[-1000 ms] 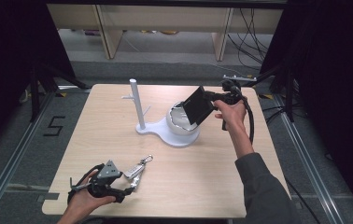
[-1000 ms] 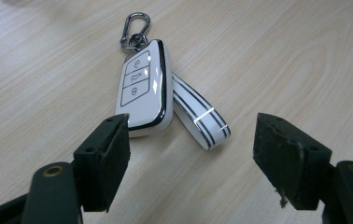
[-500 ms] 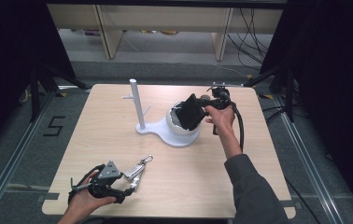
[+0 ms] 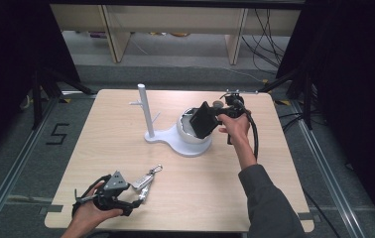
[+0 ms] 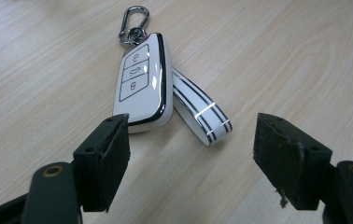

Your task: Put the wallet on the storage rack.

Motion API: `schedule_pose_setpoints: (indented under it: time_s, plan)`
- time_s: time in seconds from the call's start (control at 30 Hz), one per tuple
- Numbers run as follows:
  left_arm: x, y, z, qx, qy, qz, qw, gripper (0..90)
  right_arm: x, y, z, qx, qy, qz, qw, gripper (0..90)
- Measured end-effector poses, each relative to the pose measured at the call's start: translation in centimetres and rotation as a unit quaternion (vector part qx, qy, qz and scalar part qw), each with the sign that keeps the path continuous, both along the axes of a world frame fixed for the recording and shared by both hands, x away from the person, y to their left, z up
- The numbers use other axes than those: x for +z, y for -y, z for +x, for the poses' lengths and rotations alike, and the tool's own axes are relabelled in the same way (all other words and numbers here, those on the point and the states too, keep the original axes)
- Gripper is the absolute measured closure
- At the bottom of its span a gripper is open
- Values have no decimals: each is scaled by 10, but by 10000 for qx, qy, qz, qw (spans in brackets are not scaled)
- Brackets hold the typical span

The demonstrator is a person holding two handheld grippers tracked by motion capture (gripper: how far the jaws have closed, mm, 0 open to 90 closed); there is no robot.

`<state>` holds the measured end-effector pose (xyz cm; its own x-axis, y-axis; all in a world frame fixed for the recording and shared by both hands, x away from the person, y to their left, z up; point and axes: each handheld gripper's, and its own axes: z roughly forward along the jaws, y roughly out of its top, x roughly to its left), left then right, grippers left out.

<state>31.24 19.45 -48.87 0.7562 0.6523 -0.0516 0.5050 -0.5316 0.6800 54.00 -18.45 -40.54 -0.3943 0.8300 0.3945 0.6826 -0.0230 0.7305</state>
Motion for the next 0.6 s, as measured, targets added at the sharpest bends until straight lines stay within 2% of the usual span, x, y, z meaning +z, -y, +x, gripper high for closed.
schedule_pose_setpoints:
  time_s: [0.03,0.1,0.17,0.2,0.27,0.37,0.4,0.43,0.47,0.53,0.57,0.6]
  plan:
    - [0,0,0,34,-19,-20,10000,269,-1,2,1,55,59,-84,9999,731]
    - [-1,0,0,30,-17,-20,10000,267,1,4,0,-14,13,-75,10000,659]
    - [0,0,0,-10,17,-1,10000,267,3,7,-1,-57,67,-152,9998,612]
    - [0,-1,0,-5,14,-4,10000,265,7,11,-2,-107,157,-172,9997,561]
    - [0,-1,1,37,36,10,10000,265,9,11,-4,-151,130,-129,9997,557]
    - [1,-2,1,33,32,-21,10000,263,16,19,-9,-136,239,-2,9996,504]
    - [1,-2,1,66,38,-29,10000,262,20,21,-14,-206,195,84,9996,486]
    - [1,-3,1,67,47,-19,10000,261,22,24,-15,-171,287,57,9994,476]
    - [1,-3,1,106,52,-33,9999,261,26,32,-24,-167,402,50,9990,461]
    - [1,-4,2,85,61,-36,9999,261,27,34,-27,-134,454,54,9989,454]
    - [1,-5,3,91,97,5,9999,260,28,38,-31,-87,533,-25,9985,444]
    - [1,-5,3,114,75,11,9999,258,30,39,-40,-127,486,42,9987,431]
